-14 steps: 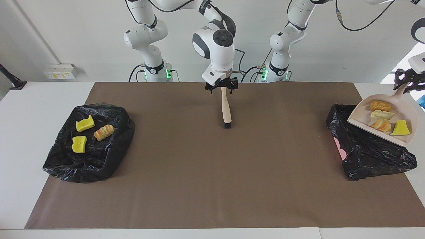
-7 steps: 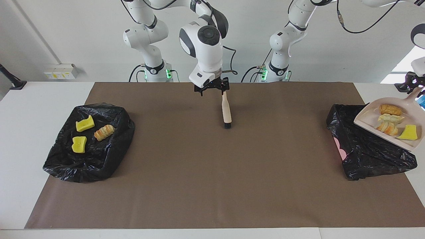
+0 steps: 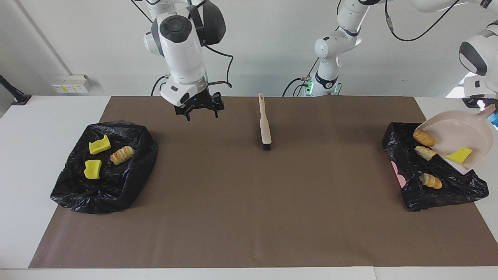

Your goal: Sweep and dump trash in bin

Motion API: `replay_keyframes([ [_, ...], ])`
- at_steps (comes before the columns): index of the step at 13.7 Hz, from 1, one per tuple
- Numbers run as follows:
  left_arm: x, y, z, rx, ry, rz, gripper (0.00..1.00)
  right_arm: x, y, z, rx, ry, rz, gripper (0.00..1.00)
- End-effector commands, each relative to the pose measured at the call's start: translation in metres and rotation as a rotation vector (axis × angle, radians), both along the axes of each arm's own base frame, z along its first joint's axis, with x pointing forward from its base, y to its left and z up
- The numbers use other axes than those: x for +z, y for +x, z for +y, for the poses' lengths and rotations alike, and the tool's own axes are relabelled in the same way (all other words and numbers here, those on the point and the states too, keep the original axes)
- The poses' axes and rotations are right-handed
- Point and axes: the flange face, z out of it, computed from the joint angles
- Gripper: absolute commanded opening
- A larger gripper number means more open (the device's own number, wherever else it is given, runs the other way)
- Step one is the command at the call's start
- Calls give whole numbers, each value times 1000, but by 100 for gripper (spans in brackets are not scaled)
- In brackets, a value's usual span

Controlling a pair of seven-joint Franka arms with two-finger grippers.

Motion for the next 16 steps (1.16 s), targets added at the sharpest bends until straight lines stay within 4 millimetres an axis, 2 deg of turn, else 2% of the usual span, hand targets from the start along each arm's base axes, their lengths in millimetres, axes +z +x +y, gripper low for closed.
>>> replay_keyframes([
  [1, 9, 0, -25, -89, 90, 49, 0, 20, -5, -21, 63, -31, -31, 100],
  [2, 6, 2, -29, -115, 126, 80, 0, 23, -3, -37, 80, -28, -37, 100],
  [3, 6, 6, -43, -150, 164, 97, 0, 27, 0, -57, 83, -27, -42, 100],
  [4, 8, 6, -50, -164, 177, 100, 0, 38, 1, -76, 87, -26, -63, 100],
  [7, 12, 8, -58, -153, 175, 106, 0, 50, 6, -136, 62, -51, -80, 100],
  [9, 29, 8, -59, -176, 175, 110, 0, 56, 4, -161, 22, -54, -81, 100],
  [11, 59, 6, -62, -161, 141, 107, 0, 62, -5, -177, -23, -42, -55, 100],
  [12, 71, 5, -72, -135, 90, 86, 0, 68, -7, -183, -36, -40, -59, 100],
  [14, 79, -4, -85, -67, -87, 49, 0, 76, -13, -192, -55, -38, -68, 100],
  [16, 95, -21, -93, -12, -176, 8, 0, 76, -17, -193, -53, -31, -65, 100],
])
